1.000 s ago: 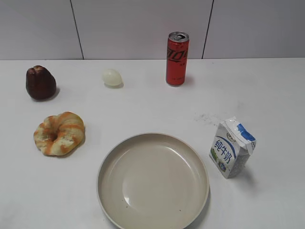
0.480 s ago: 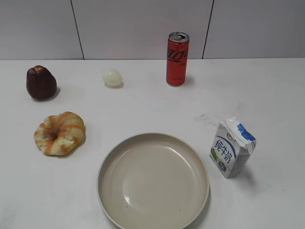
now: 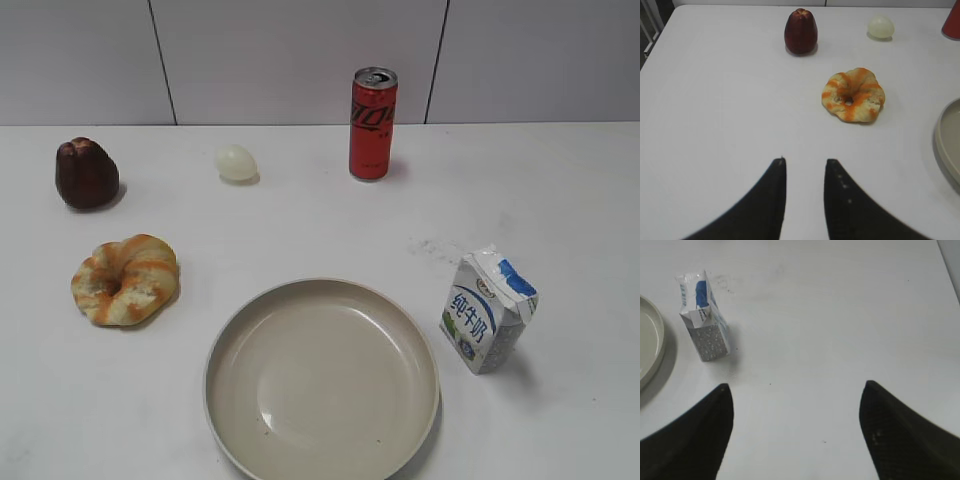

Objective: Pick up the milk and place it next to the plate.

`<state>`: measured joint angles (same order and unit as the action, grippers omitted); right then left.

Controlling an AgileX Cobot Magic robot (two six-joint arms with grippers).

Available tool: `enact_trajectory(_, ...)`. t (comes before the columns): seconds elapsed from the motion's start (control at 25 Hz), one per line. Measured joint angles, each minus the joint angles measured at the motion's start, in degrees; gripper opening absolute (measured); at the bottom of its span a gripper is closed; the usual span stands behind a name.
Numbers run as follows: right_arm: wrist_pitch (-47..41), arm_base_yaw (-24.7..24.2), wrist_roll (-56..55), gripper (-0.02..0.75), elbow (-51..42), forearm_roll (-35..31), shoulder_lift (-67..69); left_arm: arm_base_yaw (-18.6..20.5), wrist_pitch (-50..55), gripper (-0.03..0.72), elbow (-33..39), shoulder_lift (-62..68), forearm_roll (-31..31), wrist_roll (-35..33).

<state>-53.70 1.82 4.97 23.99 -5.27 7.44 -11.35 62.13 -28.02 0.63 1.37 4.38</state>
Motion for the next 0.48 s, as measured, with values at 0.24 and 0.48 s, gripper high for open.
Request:
enact_trajectory(0.24,-0.07,0.00,0.00,0.593,0.00,0.00,-7.29,0.00,0.00,0.208,0.00,0.00,0.00,0.00)
enact_trajectory(0.48,-0.22,0.00,0.00,0.592,0.00,-0.06,-7.70,0.00,0.00,0.208,0.00,0.00,0.00,0.00)
